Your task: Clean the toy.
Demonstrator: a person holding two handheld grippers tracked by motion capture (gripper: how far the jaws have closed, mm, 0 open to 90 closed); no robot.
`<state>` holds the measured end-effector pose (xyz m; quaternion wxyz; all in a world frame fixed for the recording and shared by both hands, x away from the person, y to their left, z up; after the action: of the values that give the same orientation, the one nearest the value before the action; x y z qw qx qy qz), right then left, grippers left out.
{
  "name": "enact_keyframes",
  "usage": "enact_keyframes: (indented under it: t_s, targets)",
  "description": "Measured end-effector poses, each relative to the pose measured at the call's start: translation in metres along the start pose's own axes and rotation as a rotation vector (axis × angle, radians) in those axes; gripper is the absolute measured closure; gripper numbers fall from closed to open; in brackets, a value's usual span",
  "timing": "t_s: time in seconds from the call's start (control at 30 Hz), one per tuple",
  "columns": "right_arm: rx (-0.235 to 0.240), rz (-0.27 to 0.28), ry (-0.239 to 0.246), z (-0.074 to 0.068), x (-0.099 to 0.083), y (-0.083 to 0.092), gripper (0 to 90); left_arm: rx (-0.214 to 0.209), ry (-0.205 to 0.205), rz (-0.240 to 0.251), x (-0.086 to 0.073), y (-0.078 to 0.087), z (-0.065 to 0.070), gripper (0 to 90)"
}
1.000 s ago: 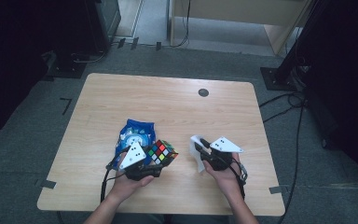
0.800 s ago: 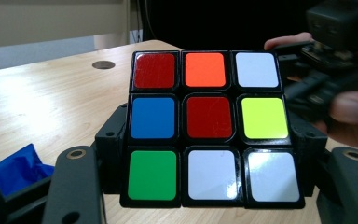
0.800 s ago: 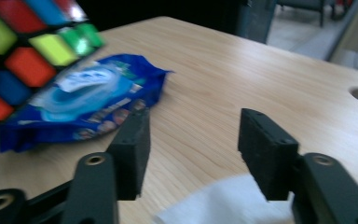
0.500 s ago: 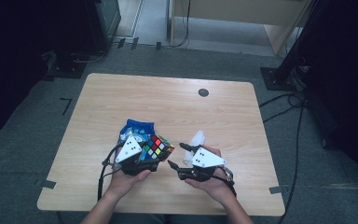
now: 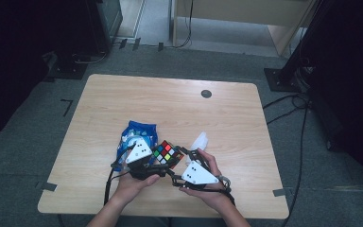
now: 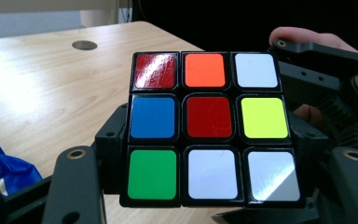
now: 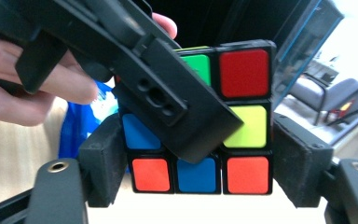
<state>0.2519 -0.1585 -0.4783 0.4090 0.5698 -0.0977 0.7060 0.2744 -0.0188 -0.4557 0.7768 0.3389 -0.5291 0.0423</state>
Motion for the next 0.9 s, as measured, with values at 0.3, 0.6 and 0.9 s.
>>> enact_keyframes:
  t_s: [0.3, 0.6, 0.9]
  targets:
    - [-0.006, -0.063, -0.045, -0.002, -0.001, -0.001, 34.6, -0.047, 0.094, -0.015, -0.001, -0.002, -0.01, 32.1]
    - [-0.021, -0.074, -0.087, -0.001, -0.003, -0.002, 34.7, -0.062, 0.111, -0.018, -0.001, -0.002, -0.012, 33.2]
    - [-0.118, -0.03, -0.203, -0.003, 0.0, 0.0, 34.6, -0.065, 0.128, -0.038, 0.0, -0.004, -0.01, 32.6]
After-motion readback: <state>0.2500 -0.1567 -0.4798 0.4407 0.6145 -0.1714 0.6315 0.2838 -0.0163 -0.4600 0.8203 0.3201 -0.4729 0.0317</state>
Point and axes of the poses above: each handheld gripper's, and its own axes: y roughly backward along the jaws, x roughly out of its top, z roughly to its right, the point moved 4 cm from there along -y, roughly forward along the jaws, and after that the axes turned 8 degrees about -z, right-handed, at the moved point
